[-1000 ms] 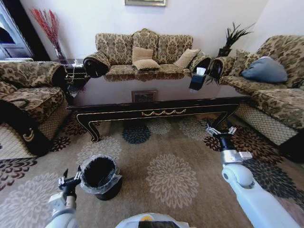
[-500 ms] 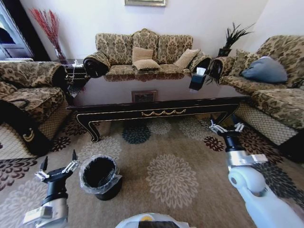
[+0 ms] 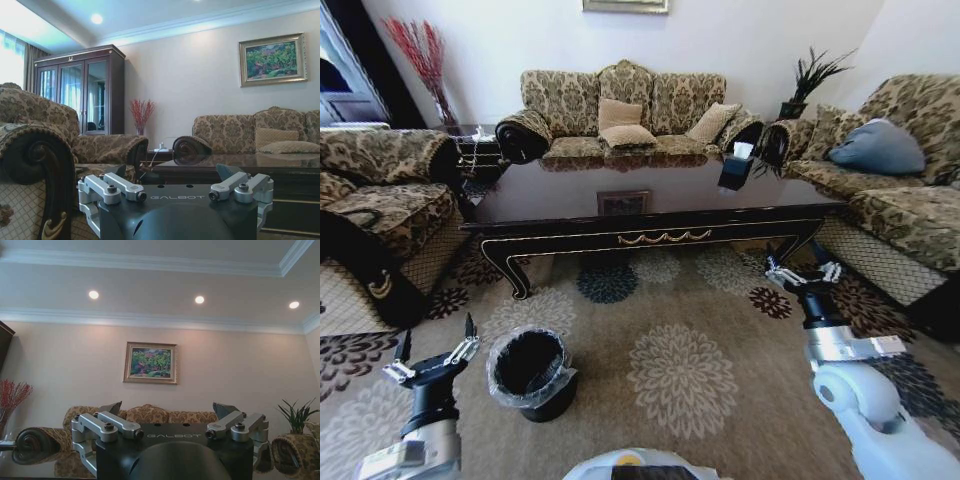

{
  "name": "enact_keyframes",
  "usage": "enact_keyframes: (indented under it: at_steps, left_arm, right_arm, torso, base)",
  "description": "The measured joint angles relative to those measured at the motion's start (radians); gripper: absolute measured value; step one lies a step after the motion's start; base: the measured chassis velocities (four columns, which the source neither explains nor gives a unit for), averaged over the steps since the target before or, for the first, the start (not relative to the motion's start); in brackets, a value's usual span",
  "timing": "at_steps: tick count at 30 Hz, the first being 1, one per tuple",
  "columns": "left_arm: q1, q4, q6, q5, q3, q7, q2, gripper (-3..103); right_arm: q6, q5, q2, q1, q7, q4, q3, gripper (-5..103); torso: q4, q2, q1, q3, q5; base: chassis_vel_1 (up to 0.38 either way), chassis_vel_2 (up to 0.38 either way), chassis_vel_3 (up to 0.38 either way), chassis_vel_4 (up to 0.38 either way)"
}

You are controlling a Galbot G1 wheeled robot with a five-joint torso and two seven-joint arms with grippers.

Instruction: Move to the front of the table and pick up the trash from the floor, then place it into the trash bin.

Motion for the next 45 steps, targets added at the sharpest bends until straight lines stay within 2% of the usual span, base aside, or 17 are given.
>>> enact_keyframes:
  at_steps: [20, 45]
  left_arm:
    - [-0.001, 0.003, 0.004, -0.002, 0.002, -0.001, 0.002, 100]
    - [-0.001, 0.004, 0.005, -0.002, 0.002, -0.002, 0.002, 100]
  right_arm:
    - [0.0, -0.001, -0.001, 0.002, 0.002, -0.003, -0.003, 100]
    - [0.0, -0.002, -0.001, 0.003, 0.003, -0.004, -0.004, 100]
  torso:
    - [0.0, 0.0, 0.0, 0.0, -0.0001]
    - [-0.0001, 0.0, 0.0, 0.0, 0.0]
  base:
    - [0.052, -0.056, -0.056, 0.059]
    - [0.318, -0.325, -0.319, 0.326]
